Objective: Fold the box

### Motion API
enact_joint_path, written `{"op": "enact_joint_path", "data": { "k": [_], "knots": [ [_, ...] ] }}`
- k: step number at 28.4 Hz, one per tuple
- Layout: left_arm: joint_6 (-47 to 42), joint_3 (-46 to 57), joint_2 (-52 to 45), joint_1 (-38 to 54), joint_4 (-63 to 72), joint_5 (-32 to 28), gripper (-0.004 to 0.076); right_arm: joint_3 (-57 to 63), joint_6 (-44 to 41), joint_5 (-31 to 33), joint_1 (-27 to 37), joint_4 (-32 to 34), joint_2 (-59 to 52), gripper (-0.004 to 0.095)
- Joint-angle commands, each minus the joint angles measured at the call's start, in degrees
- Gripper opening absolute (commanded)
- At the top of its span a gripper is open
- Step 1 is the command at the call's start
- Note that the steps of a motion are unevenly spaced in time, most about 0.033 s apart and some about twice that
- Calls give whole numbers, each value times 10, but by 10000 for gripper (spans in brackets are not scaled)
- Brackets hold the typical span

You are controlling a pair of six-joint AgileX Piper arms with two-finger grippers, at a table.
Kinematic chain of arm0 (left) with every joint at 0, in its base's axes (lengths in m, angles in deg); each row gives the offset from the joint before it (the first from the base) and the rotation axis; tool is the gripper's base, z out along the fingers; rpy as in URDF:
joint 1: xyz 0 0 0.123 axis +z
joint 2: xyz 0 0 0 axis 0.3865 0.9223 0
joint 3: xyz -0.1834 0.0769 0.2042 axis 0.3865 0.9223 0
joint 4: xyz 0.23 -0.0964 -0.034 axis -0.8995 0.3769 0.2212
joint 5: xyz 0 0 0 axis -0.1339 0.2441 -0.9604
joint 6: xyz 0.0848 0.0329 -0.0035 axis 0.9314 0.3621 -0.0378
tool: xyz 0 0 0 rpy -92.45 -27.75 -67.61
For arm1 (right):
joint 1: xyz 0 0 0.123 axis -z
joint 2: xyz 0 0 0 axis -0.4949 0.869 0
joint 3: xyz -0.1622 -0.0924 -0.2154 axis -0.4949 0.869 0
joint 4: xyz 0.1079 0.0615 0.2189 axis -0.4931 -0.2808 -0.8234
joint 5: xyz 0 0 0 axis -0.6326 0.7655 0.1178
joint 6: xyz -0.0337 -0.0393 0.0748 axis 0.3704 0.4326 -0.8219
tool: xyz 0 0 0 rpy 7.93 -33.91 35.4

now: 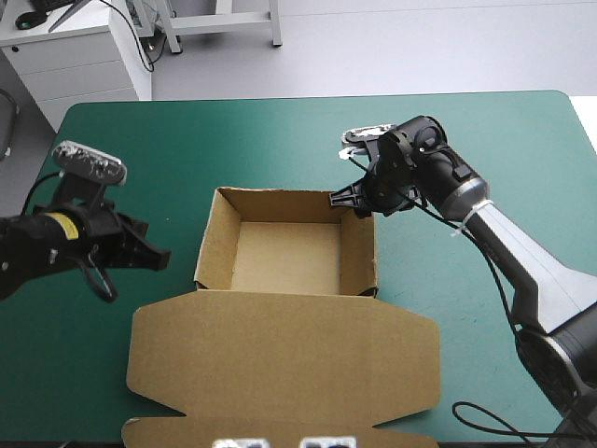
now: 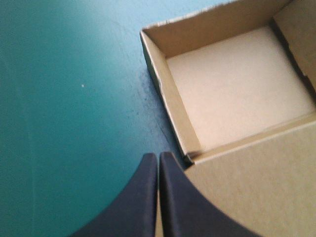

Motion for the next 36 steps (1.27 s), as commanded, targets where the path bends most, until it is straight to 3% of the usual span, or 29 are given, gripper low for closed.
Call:
{"op": "enact_joint_path", "data": {
  "k": [1, 6, 13, 20, 25, 31, 36],
  "knots": [
    [-3, 77, -65, -1, 8, -24, -8, -1, -8, 5, -1, 0, -13, 410],
    [-3, 301, -186, -1, 9, -135, -8, 5, -13, 5, -1, -10, 13, 359],
    [-3, 443, -274, -1, 9, -164, -8, 5, -13, 5, -1, -27, 48, 359],
    [-3, 483, -315, -1, 7, -170, -8, 5, -13, 5, -1, -50, 82, 327],
    [-3, 483, -315, -1, 4, -170, -8, 5, -13, 5, -1, -32, 82, -24],
    [-3, 483, -315, -1, 4, -170, -8, 5, -17, -7, 7, 20, 59, -19],
    [-3, 483, -315, -1, 4, -169, -8, 5, -29, -4, 66, 34, 29, -19]
  ]
}}
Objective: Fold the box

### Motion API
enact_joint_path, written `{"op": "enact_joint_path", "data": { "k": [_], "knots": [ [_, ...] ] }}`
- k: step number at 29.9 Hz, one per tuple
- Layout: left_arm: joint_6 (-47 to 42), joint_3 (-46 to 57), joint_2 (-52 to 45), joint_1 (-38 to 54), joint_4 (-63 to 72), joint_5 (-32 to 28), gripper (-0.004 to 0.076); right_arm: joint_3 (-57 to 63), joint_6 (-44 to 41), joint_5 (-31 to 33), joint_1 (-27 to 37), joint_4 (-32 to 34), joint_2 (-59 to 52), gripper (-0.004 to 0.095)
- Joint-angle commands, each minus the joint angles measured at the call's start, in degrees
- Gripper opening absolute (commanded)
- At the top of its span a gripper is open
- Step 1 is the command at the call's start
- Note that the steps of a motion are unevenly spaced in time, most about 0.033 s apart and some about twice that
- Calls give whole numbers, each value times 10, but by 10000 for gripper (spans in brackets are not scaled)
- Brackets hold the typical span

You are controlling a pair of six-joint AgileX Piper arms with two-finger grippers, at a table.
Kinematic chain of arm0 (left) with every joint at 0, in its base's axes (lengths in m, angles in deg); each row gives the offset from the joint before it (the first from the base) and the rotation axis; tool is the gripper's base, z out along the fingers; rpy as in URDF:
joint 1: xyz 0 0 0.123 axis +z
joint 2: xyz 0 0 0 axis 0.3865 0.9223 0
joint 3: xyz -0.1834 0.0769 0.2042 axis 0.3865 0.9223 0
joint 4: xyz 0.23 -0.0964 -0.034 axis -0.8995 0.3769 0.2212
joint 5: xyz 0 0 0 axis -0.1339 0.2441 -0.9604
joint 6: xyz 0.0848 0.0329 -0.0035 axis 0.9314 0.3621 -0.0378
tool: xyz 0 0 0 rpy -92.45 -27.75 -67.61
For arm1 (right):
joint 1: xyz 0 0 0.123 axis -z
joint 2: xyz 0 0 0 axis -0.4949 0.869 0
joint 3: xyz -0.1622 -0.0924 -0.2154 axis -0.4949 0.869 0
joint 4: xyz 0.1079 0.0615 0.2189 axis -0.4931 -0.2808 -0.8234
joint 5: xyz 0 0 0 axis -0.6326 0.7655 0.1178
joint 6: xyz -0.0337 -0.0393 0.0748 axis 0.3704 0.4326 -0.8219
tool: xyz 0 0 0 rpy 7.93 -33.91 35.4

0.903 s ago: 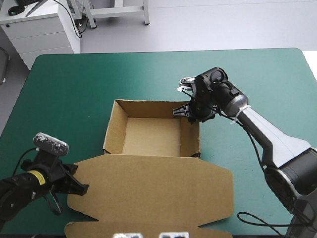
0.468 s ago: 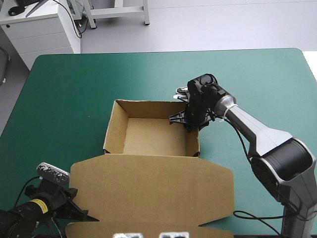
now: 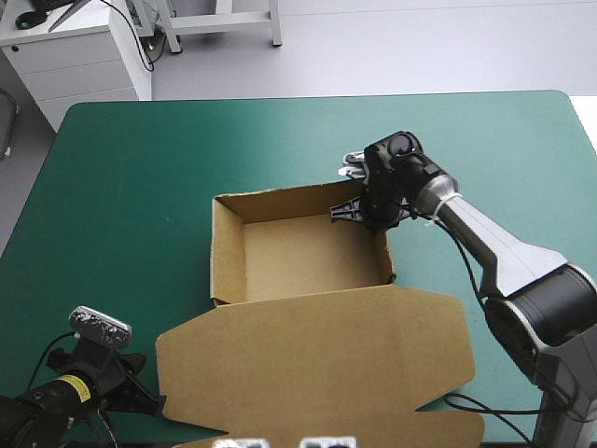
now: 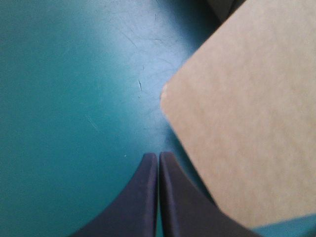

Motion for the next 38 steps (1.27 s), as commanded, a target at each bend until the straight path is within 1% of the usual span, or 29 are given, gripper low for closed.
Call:
{"op": "enact_joint_path", "data": {
  "k": [1, 8, 17, 20, 24, 28, 30, 32, 35, 36, 37, 38],
  "knots": [
    [-3, -16, 3, -1, 2, -27, -8, -12, -3, 12, 52, 42, -61, -19],
    [-3, -16, 3, -1, 2, -27, -8, -12, 28, 13, 181, 52, -123, -19],
    [-3, -16, 3, -1, 2, -23, -8, -12, 78, 13, 409, 50, -159, -19],
    [-3, -16, 3, -1, 2, -23, -8, -12, 91, 13, 471, 50, -155, -19],
    [-3, -16, 3, -1, 2, -23, -8, -12, 119, 13, 538, 56, -142, -19],
    [-3, -16, 3, -1, 2, -23, -8, -12, 124, 13, 572, 65, -126, -9],
    [-2, -16, 3, -1, 2, -23, -8, -12, 129, 13, 574, 69, -117, 27],
    [-1, -16, 3, -1, 2, -23, -8, -12, 146, 13, 574, 72, -107, 127],
    [-1, -16, 3, -1, 2, -23, -8, -12, 156, 13, 574, 64, -96, 336],
    [-1, -16, 3, -1, 2, -23, -8, -12, 163, 12, 574, 64, -96, 392],
    [-1, -16, 3, -1, 2, -23, -8, -12, 171, 10, 574, 64, -95, 432],
    [-1, -16, 3, -1, 2, -23, -8, -12, 174, 7, 574, 64, -95, 452]
  ]
}}
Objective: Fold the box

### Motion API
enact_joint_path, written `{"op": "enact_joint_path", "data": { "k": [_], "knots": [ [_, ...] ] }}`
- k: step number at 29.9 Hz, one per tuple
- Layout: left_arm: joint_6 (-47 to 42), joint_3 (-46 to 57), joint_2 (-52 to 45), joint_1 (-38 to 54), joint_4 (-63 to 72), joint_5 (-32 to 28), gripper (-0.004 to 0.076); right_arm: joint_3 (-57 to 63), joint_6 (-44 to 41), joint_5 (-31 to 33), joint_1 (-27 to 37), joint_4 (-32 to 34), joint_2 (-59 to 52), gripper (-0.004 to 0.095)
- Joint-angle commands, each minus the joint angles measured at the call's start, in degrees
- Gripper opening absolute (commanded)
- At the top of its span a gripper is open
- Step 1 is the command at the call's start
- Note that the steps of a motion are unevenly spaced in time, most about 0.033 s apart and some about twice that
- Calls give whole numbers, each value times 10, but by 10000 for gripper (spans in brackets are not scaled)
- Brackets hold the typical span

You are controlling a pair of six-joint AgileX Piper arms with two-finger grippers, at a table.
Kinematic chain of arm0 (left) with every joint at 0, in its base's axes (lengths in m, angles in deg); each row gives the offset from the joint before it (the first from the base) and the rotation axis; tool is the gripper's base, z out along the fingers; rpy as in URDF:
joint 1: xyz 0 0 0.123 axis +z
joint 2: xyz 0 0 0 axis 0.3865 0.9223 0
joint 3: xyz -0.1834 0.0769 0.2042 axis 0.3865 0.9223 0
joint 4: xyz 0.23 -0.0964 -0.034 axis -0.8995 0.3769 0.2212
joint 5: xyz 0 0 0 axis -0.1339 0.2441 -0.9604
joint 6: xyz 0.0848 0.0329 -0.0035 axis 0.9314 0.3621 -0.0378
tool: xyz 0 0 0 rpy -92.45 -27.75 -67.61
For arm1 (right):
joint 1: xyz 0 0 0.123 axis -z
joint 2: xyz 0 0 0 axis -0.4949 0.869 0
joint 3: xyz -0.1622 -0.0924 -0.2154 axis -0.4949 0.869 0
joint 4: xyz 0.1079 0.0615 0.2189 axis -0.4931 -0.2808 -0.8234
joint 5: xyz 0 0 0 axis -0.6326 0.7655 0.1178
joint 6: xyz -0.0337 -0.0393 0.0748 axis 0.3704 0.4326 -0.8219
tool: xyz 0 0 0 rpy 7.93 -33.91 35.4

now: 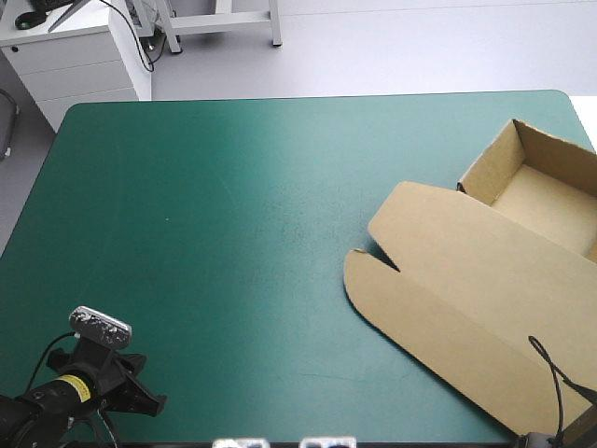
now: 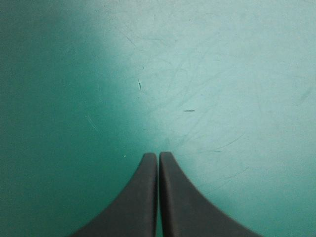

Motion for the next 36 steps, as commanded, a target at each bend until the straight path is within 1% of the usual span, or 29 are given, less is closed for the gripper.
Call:
{"op": "enact_joint_path", "data": {
  "k": [1, 6, 11, 14, 16, 18, 20, 24, 27, 30, 32, 36],
  "knots": [
    [-1, -16, 3, -1, 2, -24, -8, -13, 22, -2, 4, 11, -25, 460],
    [-1, -16, 3, -1, 2, -24, -8, -13, 23, 5, 4, 6, -35, 458],
    [-1, -16, 3, -1, 2, -24, -8, -13, 42, 5, 4, -26, -74, 458],
    [-1, -16, 3, -1, 2, -24, -8, -13, 42, 6, 4, -57, -107, 458],
    [-1, -16, 3, -1, 2, -24, -8, -6, 42, 6, 4, -104, -131, 443],
    [-1, -16, 3, -1, 2, -24, -8, 17, 56, 6, 4, -163, -165, 382],
    [-1, -16, 3, -1, 2, -24, -8, 53, 76, 6, 4, -205, -199, 290],
    [-1, -16, 3, -1, 2, -24, -8, 142, 97, 6, 4, -227, -284, 114],
    [-1, -16, 3, -1, 2, -24, -8, 212, 103, -8, 1, -234, -346, 45],
    [-1, -16, 3, -1, 2, -24, -8, 281, 108, -34, -31, -236, -404, 17],
    [-1, -16, 3, -1, 2, -24, -8, 319, 126, -38, -73, -236, -442, 6],
    [-1, -16, 3, -1, 2, -23, -8, 376, 129, -38, -158, -236, -512, 4]
  ]
}}
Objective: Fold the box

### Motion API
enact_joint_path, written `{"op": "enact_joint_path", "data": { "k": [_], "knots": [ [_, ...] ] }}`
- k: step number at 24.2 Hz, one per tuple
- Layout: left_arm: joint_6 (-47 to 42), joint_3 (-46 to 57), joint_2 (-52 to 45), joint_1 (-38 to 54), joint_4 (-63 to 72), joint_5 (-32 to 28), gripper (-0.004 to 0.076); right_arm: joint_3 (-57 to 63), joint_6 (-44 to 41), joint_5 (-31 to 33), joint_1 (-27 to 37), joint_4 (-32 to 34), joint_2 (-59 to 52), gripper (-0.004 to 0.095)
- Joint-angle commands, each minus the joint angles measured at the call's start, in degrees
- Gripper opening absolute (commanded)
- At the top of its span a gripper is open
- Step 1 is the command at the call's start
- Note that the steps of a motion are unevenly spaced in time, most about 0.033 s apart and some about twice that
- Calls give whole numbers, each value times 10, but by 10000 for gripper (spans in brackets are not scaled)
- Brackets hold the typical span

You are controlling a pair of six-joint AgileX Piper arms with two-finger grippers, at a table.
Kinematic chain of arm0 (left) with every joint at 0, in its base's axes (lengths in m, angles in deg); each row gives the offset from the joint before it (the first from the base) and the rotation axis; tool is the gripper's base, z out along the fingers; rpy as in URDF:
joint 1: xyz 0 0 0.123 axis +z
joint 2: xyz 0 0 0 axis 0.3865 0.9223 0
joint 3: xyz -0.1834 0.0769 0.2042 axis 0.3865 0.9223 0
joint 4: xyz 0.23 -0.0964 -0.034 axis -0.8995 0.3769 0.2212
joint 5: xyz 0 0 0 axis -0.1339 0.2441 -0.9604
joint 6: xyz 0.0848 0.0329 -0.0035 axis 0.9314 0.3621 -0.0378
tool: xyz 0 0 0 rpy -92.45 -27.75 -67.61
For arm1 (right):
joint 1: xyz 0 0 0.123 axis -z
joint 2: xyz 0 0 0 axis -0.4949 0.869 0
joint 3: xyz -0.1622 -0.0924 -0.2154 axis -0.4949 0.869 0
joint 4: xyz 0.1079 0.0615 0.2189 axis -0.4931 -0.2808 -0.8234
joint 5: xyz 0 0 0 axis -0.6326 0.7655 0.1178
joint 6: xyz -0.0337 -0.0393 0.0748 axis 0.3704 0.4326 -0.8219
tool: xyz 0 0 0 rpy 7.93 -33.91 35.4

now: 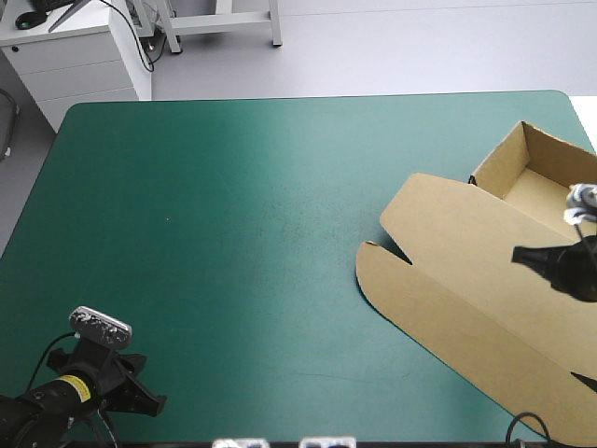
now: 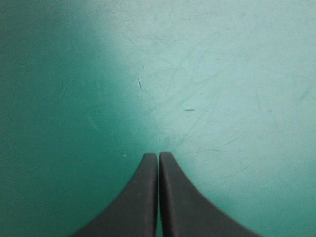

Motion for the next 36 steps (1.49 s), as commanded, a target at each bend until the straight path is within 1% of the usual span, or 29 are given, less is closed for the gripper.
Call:
{"op": "enact_joint_path", "data": {
  "k": [1, 4, 6, 8, 11, 13, 15, 20, 31, 36],
  "knots": [
    [-1, -16, 3, -1, 2, -23, -8, 35, 12, -26, -67, -13, -66, 4],
    [-1, -16, 3, -1, 1, -23, -8, 78, 23, -27, -113, -15, -114, 3],
    [-1, -16, 3, -1, 1, -23, -8, 106, 47, -32, -133, -15, -146, 3],
    [-1, -16, 3, -1, 1, -23, -8, 141, 57, -49, -139, -15, -183, 3],
    [-1, -16, 3, -1, 1, -23, -8, 218, 59, -106, -140, -17, -268, 1],
    [-1, -16, 3, -1, 1, -23, -8, 252, 59, -127, -140, -18, -305, 0],
    [-1, -16, 3, -1, 1, -23, -8, 274, 76, -127, -140, -19, -331, 0],
    [-1, -16, 3, -1, -2, -24, -8, 314, 86, -125, -140, -19, -345, 0],
    [-1, -16, 3, -1, -2, -25, -8, 314, 86, -125, -140, -20, -346, 0],
    [-1, -16, 3, -1, -2, -24, -8, 314, 67, -125, -140, -25, -346, 0]
  ]
}}
